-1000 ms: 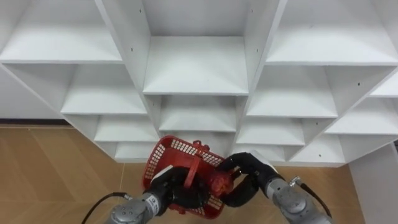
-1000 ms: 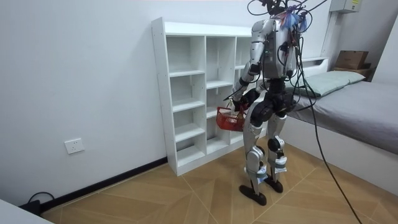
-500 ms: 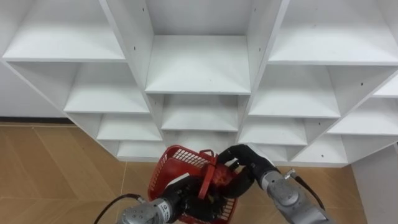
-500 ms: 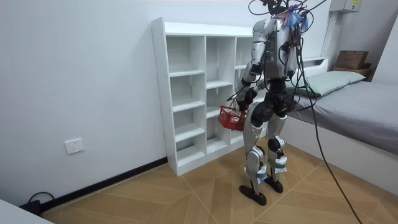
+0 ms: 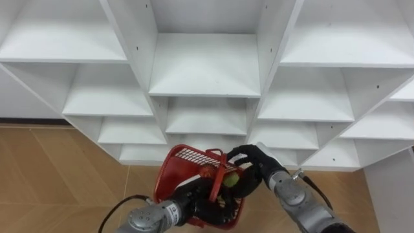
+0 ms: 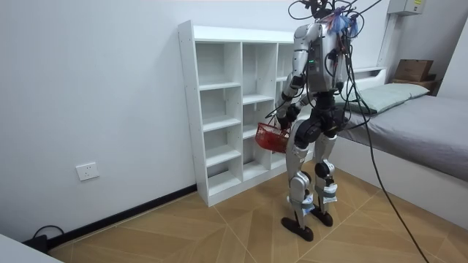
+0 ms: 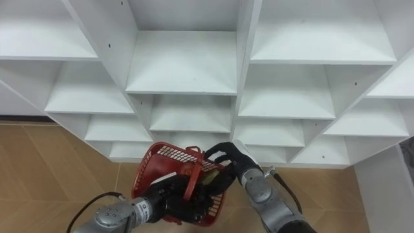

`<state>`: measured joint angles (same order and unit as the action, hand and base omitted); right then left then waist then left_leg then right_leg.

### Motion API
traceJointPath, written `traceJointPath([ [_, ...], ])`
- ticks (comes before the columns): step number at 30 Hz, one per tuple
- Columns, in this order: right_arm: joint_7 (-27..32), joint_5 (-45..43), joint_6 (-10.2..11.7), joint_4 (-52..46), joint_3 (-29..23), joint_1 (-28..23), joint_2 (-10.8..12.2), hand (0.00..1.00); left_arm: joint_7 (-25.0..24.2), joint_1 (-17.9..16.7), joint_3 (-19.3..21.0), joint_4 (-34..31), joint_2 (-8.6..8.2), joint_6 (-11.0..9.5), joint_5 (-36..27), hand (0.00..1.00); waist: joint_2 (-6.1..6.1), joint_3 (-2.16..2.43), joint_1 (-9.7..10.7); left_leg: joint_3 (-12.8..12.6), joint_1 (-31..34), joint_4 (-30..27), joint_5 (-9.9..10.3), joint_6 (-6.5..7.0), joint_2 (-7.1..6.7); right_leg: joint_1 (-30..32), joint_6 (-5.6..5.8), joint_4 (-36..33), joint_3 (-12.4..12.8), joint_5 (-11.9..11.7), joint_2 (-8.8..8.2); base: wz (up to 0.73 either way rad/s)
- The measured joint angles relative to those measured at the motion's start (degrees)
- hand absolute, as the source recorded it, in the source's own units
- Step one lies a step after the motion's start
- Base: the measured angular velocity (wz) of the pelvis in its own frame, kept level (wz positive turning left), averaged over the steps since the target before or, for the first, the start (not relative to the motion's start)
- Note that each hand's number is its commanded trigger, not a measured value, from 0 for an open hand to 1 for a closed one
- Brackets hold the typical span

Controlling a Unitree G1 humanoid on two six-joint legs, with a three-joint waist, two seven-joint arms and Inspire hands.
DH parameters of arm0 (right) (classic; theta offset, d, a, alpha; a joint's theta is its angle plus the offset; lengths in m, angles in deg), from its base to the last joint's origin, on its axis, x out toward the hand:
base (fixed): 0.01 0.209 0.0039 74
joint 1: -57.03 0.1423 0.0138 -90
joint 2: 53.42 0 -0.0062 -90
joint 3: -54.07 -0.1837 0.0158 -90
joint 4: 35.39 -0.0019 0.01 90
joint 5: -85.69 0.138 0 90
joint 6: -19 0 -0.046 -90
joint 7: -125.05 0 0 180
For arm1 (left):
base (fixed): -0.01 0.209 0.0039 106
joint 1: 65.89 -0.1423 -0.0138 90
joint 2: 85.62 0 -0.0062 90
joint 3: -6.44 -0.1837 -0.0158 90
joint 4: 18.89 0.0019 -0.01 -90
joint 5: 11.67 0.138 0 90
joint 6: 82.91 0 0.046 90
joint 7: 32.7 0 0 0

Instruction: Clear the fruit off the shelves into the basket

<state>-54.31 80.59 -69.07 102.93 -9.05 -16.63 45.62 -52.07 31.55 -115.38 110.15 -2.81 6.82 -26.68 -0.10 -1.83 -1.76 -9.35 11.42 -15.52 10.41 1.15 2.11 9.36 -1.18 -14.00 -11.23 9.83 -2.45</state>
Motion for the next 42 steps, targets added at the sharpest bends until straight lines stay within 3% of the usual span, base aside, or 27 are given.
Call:
traceJointPath([
  [14,0.0,0.1,0.0,0.1,0.0,-0.3,-0.2,0.0,0.1,0.0,0.3,0.0,0.16,0.0,-0.5,1.0,0.1,0.06,-0.1,0.6,-0.7,0.1,0.0,-0.01,-0.13,-1.0,0.0,0.3,-0.5,0.0,0.0,0.01],
  [20,0.1,1.2,1.9,0.5,1.1,-3.6,-0.7,0.0,0.6,-1.0,2.6,0.0,0.77,-0.2,-0.5,1.0,0.09,0.06,-0.5,0.6,-2.3,0.4,0.0,-0.01,-0.12,-2.6,0.01,0.5,-0.5,0.0,0.02,0.01],
  [23,-0.2,2.4,2.4,-0.4,1.1,-7.0,-0.9,0.0,1.7,-2.1,3.7,0.0,1.41,-1.6,-0.3,1.0,0.09,0.13,-0.5,0.7,-2.4,0.7,0.0,-0.01,-0.28,-2.6,0.04,0.5,-0.4,0.0,0.05,-0.02],
  [25,-0.2,2.5,2.5,-2.2,1.0,-9.9,-2.3,0.0,2.9,-4.0,5.4,0.0,1.85,-2.1,0.8,1.0,0.25,0.37,-0.3,0.8,-3.1,0.9,0.0,0.0,-0.78,-3.4,0.19,1.2,-0.2,0.0,0.13,-0.02],
  [26,-0.3,2.8,2.5,-2.7,0.7,-10.8,-2.7,0.0,3.0,-4.8,6.3,0.0,1.95,-2.1,1.5,1.0,0.26,0.82,-0.2,0.8,-3.1,1.1,0.0,0.0,-0.81,-3.5,0.23,1.5,-0.2,-0.1,0.13,0.0],
  [27,-0.5,3.3,2.5,-3.8,-0.6,-12.3,-3.4,0.0,3.9,-6.2,8.3,0.0,1.92,-2.3,3.5,1.0,0.17,1.2,-0.1,0.8,-3.5,1.2,0.0,0.0,-0.86,-3.9,0.25,1.5,-0.3,-0.1,0.04,0.0],
  [30,-0.1,3.4,3.5,-5.4,-5.5,-15.4,-3.8,0.0,7.0,-9.7,14.3,0.3,1.72,-2.8,8.3,1.0,-0.04,1.64,-0.1,0.9,-5.6,1.8,0.0,0.0,-0.95,-6.1,0.3,2.4,-0.4,0.0,0.34,0.0],
  [34,2.8,4.2,4.8,-10.3,-12.3,-21.7,-4.2,0.0,12.9,-15.9,21.3,0.8,1.94,-4.5,13.4,1.0,-0.11,1.71,0.3,1.6,-8.2,2.9,0.0,-0.03,-1.17,-8.8,0.44,3.5,-0.2,0.1,0.37,0.01],
  [38,5.4,5.9,6.1,-9.3,-14.9,-26.0,-4.2,0.0,17.9,-18.3,25.1,6.1,1.0,-5.9,14.8,1.0,-0.51,1.92,0.2,1.5,-10.9,4.2,0.0,-0.11,-1.45,-11.0,0.76,5.2,-0.1,0.2,0.49,0.01],
  [42,5.6,7.2,6.5,-4.3,-16.9,-29.1,-4.0,0.0,23.0,-21.2,27.8,9.4,1.04,-5.9,18.2,1.0,-0.73,1.96,1.0,1.7,-12.2,5.3,0.0,-0.06,-1.85,-12.3,1.11,5.4,0.0,0.2,0.32,0.0],
])
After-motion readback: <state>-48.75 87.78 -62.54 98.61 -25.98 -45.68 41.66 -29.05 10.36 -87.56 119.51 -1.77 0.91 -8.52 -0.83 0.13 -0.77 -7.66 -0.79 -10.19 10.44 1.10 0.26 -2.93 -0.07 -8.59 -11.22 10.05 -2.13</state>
